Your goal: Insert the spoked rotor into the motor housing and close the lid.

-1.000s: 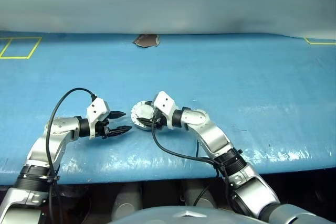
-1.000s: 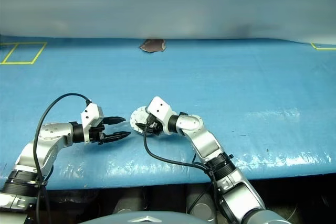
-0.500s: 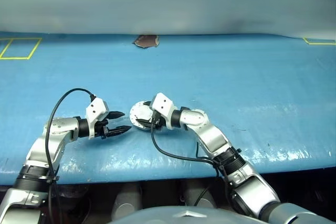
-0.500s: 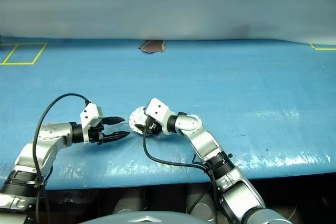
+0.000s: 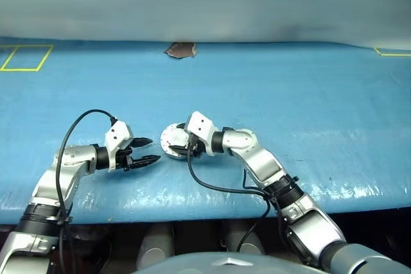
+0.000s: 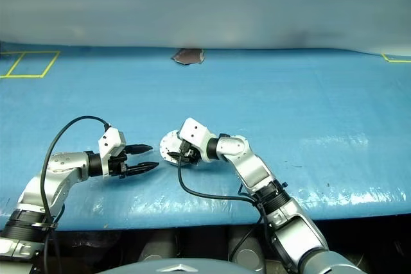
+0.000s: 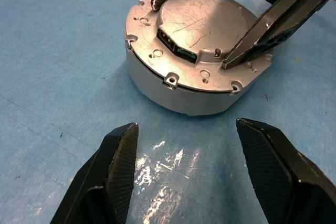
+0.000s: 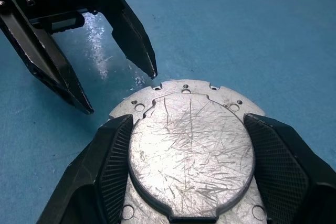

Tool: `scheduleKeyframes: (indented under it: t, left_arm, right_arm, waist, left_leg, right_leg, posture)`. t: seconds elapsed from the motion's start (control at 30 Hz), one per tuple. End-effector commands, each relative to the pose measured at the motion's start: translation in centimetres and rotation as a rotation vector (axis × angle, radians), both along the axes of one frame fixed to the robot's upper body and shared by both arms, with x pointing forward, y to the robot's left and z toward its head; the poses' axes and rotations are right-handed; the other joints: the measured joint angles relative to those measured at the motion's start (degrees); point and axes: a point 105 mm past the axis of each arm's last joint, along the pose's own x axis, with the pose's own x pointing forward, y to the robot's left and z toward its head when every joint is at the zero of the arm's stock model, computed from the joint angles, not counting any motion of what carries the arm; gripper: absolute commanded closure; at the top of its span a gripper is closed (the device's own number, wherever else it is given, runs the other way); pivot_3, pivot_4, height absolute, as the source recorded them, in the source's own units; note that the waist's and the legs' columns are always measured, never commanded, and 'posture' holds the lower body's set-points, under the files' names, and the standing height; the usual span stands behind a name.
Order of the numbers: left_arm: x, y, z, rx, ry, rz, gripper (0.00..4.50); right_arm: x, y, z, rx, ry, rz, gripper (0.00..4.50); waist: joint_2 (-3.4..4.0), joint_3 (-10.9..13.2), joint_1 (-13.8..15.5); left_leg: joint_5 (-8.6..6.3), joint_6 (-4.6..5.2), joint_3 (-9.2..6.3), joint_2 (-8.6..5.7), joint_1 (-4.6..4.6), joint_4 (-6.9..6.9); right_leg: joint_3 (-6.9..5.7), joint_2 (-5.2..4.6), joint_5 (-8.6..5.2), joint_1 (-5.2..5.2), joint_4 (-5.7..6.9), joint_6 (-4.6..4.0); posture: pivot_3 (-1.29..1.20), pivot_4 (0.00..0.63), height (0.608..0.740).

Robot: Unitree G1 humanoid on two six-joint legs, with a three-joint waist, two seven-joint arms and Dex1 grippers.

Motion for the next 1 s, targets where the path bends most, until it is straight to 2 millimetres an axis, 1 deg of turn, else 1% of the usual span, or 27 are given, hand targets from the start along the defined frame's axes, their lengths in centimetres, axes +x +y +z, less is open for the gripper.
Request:
scheduleKeyframes:
  t: [0.03, 0.33, 0.5, 0.8, 0.9, 1.0]
  left_arm:
    - [0.2, -0.3, 1.1, -0.017, -0.047, -0.004, 1.25]
    - [0.1, -0.3, 1.1, -0.020, -0.042, -0.004, 1.25]
    - [0.0, -0.4, 1.0, -0.021, -0.041, -0.004, 1.25]
    - [-0.1, -0.6, 0.9, -0.029, -0.032, -0.011, 1.25]
    - [-0.1, -0.7, 0.9, -0.030, -0.033, -0.008, 1.25]
    - [0.3, -0.7, 1.4, -0.060, -0.043, 0.020, 1.25]
  right_arm:
    - [-0.1, -0.3, -0.5, -0.035, 0.010, 0.014, 1.46]
    - [0.2, -0.7, -2.1, -0.079, 0.048, 0.002, 1.46]
    - [0.5, -1.2, -2.8, -0.128, 0.037, -0.003, 1.46]
    - [1.5, -1.9, -2.8, -0.142, 0.039, -0.036, 1.46]
    - [1.6, -2.0, -2.9, -0.142, 0.044, -0.042, 1.46]
    - [1.5, -2.0, -3.1, -0.140, 0.058, -0.046, 1.46]
  waist:
    - [0.00, 0.00, 0.07]
    - [0.00, 0.00, 0.09]
    - [0.00, -0.01, 0.08]
    - [0.03, -0.03, 0.09]
    - [0.03, -0.03, 0.10]
    - [0.04, -0.03, 0.13]
  left_leg:
    - [0.00, 0.00, 0.00, 0.00, 0.00, 0.00]
    - [0.00, 0.00, 0.00, 0.00, 0.01, 0.01]
    - [0.00, 0.00, 0.00, 0.00, 0.05, 0.02]
    - [0.00, 0.00, 0.00, 0.01, 0.12, 0.06]
    - [0.01, 0.00, 0.00, 0.01, 0.13, 0.10]
    - [0.01, 0.00, 0.00, 0.01, 0.13, 0.12]
  right_leg:
    - [0.00, 0.00, 0.00, 0.00, -0.01, 0.01]
    - [0.00, 0.00, 0.00, 0.01, -0.01, -0.01]
    - [0.00, 0.00, -0.02, 0.04, 0.00, -0.03]
    - [0.00, 0.00, -0.09, 0.11, 0.02, -0.17]
    - [0.00, 0.01, -0.09, 0.12, 0.04, -0.18]
    - [0.00, 0.00, -0.09, 0.12, 0.04, -0.19]
  posture:
    - [0.00, 0.150, 0.740]
    - [0.00, 0.150, 0.740]
    - [0.00, 0.150, 0.740]
    - [0.00, 0.150, 0.740]
    - [0.00, 0.150, 0.740]
    - [0.00, 0.150, 0.740]
